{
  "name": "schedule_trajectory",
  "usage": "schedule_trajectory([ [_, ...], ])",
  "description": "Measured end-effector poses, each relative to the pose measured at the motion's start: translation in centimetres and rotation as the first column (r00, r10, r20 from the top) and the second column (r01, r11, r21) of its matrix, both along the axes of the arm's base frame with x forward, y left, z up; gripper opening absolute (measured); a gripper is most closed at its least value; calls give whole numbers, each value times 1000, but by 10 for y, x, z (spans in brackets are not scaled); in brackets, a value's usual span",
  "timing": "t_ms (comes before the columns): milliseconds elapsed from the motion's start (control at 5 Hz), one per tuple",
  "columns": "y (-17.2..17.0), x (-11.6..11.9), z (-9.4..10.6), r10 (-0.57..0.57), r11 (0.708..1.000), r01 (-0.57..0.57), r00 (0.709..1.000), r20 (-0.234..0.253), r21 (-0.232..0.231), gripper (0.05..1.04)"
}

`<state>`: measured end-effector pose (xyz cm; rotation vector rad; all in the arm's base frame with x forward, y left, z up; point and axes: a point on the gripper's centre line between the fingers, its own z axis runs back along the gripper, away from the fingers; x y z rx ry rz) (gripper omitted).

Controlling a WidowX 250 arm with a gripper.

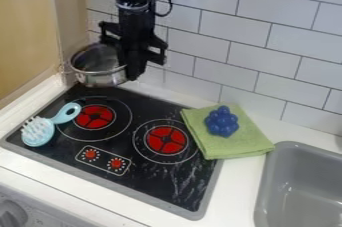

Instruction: Move the silver pot to the bottom right corner of the stove

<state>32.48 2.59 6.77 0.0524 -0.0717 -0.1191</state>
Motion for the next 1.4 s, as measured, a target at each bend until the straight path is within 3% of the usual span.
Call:
schedule_trajectory([
  [200,-11,-18,15,-39,999,39,999,20,-12,55],
  [600,-40,-58,27,-132,990,133,991,37,-34,55],
  [1000,-75,-94,6,-227,973,226,974,-3,-41,55],
  [1400,-98,-109,-8,-275,960,274,962,-1,-48,55],
])
